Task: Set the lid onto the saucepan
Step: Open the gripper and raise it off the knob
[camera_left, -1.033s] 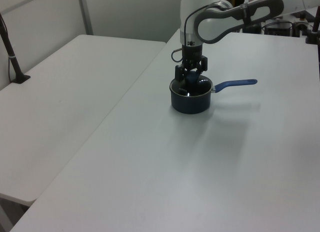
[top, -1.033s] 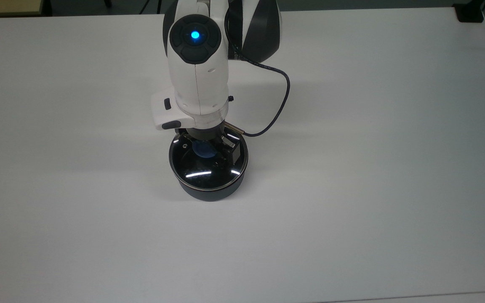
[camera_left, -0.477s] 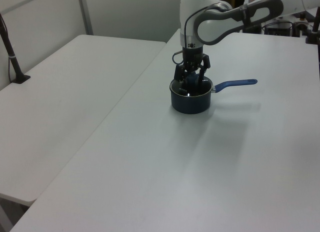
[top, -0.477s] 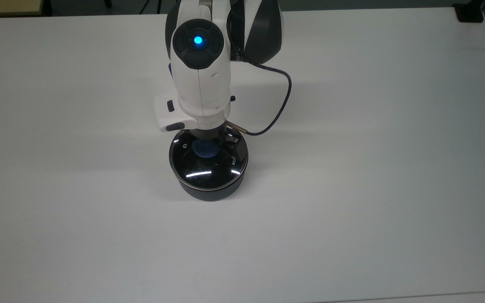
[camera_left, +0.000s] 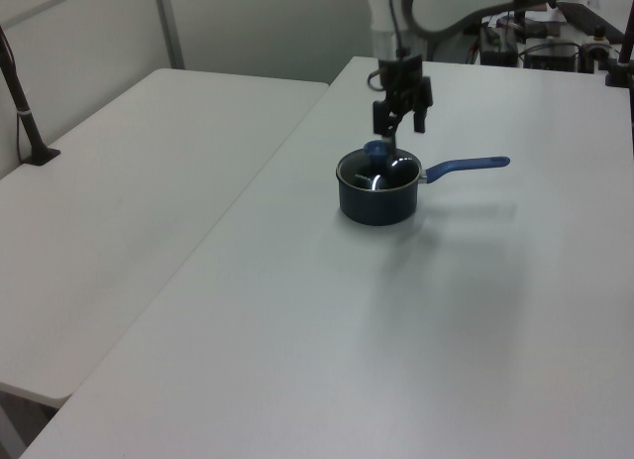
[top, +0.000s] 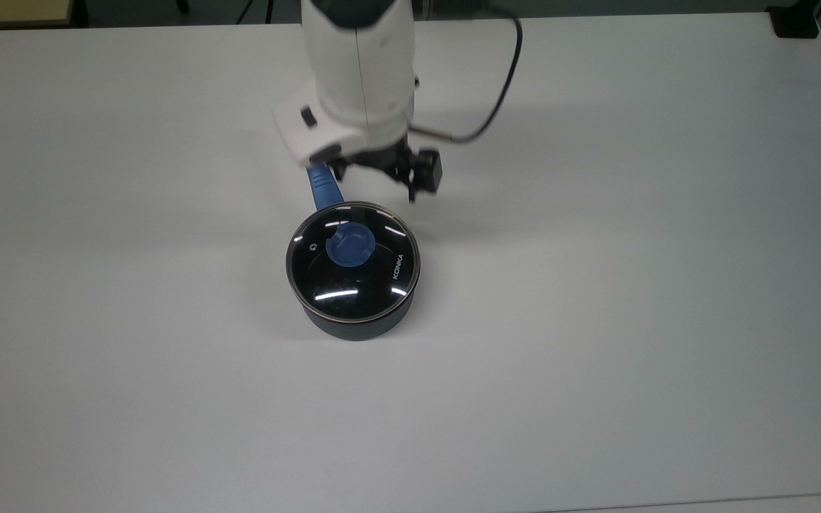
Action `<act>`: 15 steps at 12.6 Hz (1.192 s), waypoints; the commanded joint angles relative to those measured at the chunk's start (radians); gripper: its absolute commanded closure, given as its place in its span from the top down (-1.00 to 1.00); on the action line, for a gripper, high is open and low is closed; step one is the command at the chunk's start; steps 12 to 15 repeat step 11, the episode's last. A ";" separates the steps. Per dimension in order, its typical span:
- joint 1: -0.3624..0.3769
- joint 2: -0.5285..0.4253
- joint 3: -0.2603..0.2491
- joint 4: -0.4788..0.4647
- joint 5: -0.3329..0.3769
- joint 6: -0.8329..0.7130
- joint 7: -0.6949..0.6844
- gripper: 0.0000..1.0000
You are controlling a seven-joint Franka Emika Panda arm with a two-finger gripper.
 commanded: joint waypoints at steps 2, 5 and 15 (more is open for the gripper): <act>-0.181 -0.261 0.133 -0.211 -0.049 -0.019 -0.171 1.00; -0.258 -0.373 0.151 -0.289 -0.055 -0.045 -0.255 1.00; -0.282 -0.358 0.141 -0.249 -0.056 -0.051 -0.252 1.00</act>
